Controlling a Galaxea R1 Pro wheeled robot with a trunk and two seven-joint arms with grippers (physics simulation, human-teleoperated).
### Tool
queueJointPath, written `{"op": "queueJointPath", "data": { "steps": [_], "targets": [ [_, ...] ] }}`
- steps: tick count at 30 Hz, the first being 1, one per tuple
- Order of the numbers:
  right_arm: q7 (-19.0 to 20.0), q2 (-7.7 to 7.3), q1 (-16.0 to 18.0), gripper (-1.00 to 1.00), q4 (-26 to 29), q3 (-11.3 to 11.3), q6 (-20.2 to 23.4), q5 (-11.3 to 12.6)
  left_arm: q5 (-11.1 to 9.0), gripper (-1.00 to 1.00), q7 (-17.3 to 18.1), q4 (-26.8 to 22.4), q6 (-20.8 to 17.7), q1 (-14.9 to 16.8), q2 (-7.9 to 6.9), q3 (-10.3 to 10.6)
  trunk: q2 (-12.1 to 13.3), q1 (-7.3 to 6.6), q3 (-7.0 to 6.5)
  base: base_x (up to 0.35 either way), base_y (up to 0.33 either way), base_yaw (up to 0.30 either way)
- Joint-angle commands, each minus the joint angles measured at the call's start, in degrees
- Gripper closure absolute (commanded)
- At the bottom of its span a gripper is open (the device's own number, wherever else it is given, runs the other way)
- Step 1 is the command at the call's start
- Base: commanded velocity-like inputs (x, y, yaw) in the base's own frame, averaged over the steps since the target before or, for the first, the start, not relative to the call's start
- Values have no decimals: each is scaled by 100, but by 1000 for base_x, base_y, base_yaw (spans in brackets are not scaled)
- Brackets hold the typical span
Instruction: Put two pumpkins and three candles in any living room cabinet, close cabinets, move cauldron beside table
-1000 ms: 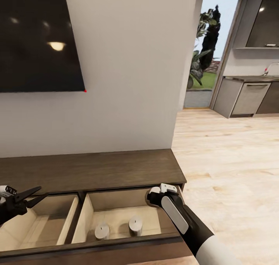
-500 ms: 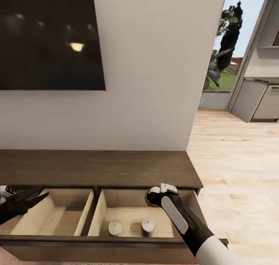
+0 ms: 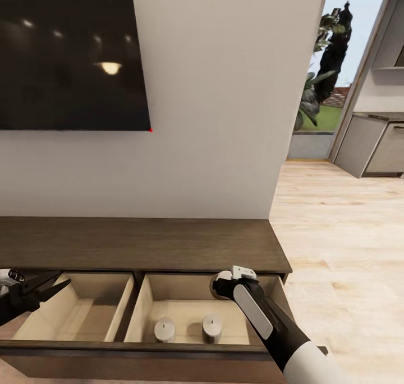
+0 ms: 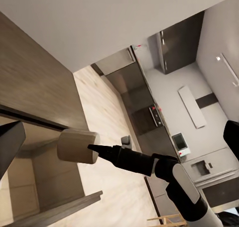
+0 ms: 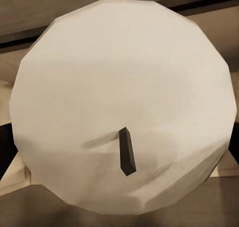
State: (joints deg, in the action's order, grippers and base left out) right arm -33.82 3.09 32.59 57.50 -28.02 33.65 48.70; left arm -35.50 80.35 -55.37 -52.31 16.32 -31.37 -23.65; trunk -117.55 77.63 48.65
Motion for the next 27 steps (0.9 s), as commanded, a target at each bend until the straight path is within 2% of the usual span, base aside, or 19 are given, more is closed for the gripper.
{"op": "queueJointPath", "data": {
  "steps": [1, 8, 13, 18, 24, 27],
  "targets": [
    [-54, -2, 7, 100, 7, -11, 2, 51, -10, -100, 10, 0, -60, 3, -3, 0, -3, -1, 5, 32, -28, 0],
    [-66, 1, 11, 100, -25, -8, 5, 50, -10, -100, 15, 0, -60, 3, -3, -2, -3, -1, 5, 47, -66, 0],
    [-268, 6, 11, 100, -194, 3, 27, 71, -10, -100, 14, 0, -60, 3, -3, 0, -3, -1, 5, 4, -6, 0],
    [-883, 11, 28, 100, -520, 14, 20, 77, -10, -100, 14, 0, -60, 3, -1, 0, -3, -1, 4, 0, -1, -6],
    [-978, 15, 55, 100, -922, 15, -22, 69, 2, -100, 8, 0, -60, 3, -1, 0, -3, -1, -23, 0, 0, -124],
    [-977, 16, 84, 100, -1215, 2, -309, 54, 11, -100, 7, 0, -60, 3, -1, 0, -3, -1, -40, 0, 0, -167]
  ]
}}
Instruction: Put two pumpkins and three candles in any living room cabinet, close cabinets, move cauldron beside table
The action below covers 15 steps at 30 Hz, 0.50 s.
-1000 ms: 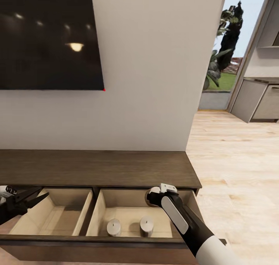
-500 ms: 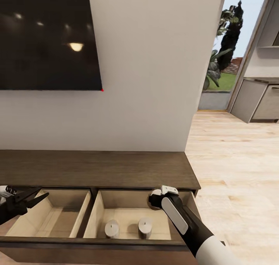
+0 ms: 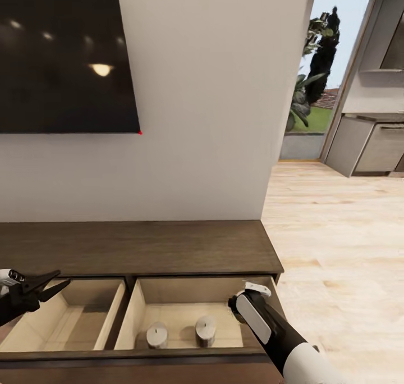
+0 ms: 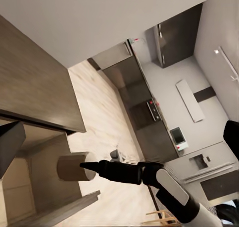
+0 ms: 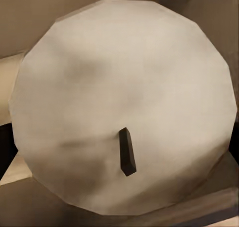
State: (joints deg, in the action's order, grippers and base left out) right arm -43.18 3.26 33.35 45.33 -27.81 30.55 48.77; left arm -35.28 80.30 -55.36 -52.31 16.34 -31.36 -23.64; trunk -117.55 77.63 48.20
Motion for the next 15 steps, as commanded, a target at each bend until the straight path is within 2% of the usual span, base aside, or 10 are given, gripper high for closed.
{"op": "queueJointPath", "data": {
  "steps": [1, 5, 10, 15],
  "targets": [
    [-41, -1, 13, 100, -71, -24, -119, 47, -6, -100, 12, -1, -60, 1, -2, -1, -3, -1, -1, 0, 0, -192],
    [-19, -1, 20, 100, -231, -36, -376, -21, 9, -100, 12, -1, -60, 1, -2, 0, -3, -1, -13, 0, 0, -92],
    [37, 6, 22, 100, -350, -32, -619, -473, 12, -100, 12, -9, -60, 1, -2, 8, -3, -1, -15, 38, 9, -13],
    [178, 7, 22, 100, -365, -32, -644, -544, 12, -100, 12, -2, -60, 1, -2, 8, -3, -1, -16, 163, 76, -1]
  ]
}}
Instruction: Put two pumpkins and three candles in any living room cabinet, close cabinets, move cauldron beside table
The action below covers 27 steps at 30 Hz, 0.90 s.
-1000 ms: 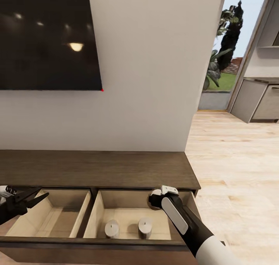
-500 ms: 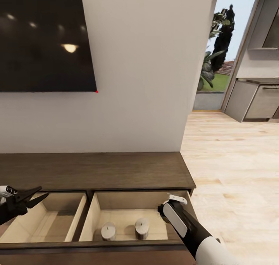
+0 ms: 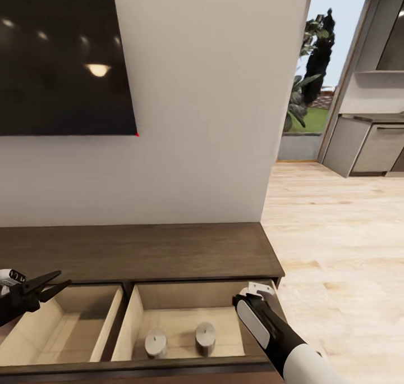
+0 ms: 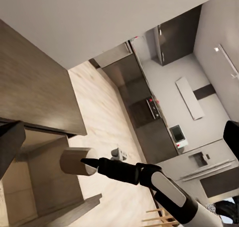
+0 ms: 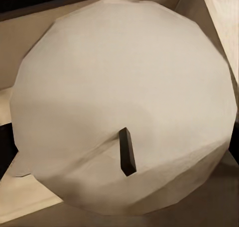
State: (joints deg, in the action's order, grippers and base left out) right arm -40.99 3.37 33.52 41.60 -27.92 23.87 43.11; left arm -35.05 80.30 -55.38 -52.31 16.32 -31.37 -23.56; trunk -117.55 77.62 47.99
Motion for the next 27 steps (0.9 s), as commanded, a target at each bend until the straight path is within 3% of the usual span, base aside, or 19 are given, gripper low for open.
{"op": "queueJointPath", "data": {
  "steps": [1, 27],
  "targets": [
    [-25, -4, 6, 100, 7, -20, 23, 19, -10, -100, 12, -1, -60, 3, -1, 0, -3, 0, 6, 48, 23, 0],
    [126, 2, 5, 100, 23, -20, 62, 31, -62, -100, 21, -7, -34, 3, 1, -10, -3, 0, 5, 62, 1, 0]
  ]
}}
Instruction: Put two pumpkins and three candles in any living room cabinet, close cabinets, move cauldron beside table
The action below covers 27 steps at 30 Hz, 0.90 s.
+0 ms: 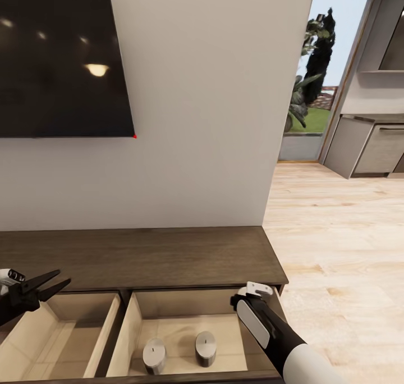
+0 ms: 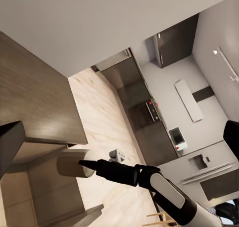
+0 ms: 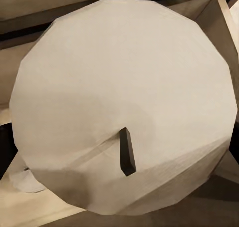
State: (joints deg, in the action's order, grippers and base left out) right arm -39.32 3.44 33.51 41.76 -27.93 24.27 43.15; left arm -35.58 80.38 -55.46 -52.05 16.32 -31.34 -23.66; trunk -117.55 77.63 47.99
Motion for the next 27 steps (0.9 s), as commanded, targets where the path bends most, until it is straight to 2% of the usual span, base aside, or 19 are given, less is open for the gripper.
{"op": "queueJointPath", "data": {
  "steps": [1, 14, 21, 27],
  "targets": [
    [-8, -7, 6, 100, 7, -20, 32, 27, -10, -100, 13, 0, -60, 3, -2, -4, -3, -1, 6, 0, 0, 0],
    [41, -2, 4, 100, 48, -20, 59, 35, -11, -100, 168, 0, -77, 3, -3, -1, -524, 285, 239, 0, 0, 0],
    [684, -10, 0, 100, 35, -20, 77, 41, -11, -100, 171, 8, -77, 3, -3, -1, -805, 438, 365, 0, 0, 0],
    [739, -10, 5, 100, 26, -20, 80, 50, -11, -100, 171, 9, -77, 3, -3, 1, -1045, 570, 472, 0, 0, 0]
  ]
}}
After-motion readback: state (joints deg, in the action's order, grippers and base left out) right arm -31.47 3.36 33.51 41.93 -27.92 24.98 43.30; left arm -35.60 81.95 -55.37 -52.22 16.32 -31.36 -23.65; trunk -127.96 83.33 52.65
